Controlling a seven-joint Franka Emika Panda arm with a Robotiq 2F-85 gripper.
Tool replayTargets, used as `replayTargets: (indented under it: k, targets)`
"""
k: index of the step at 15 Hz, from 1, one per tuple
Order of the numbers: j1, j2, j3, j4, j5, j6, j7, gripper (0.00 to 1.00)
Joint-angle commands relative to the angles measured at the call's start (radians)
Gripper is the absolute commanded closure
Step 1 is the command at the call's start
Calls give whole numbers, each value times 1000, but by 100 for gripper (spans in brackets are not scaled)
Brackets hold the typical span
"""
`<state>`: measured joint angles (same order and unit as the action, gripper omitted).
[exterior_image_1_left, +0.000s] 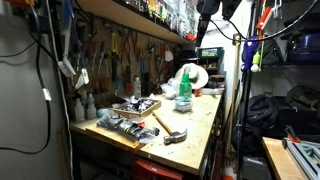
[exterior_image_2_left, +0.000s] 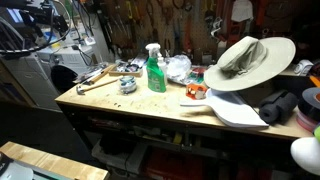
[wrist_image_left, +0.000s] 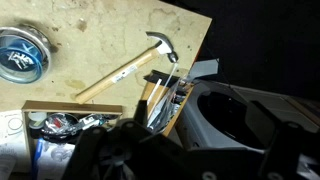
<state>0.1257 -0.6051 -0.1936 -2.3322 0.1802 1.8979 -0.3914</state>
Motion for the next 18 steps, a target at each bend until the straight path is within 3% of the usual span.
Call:
replayTargets:
  k: [1, 7, 12, 18]
  targets:
    - [-22, 3, 17, 3, 12, -4, -10, 0]
    - [-22, 3, 17, 3, 12, -4, -10, 0]
    - [-74, 36, -5, -79, 5, 54, 3, 0]
    - [-158, 128, -36, -175, 3, 265, 15, 0]
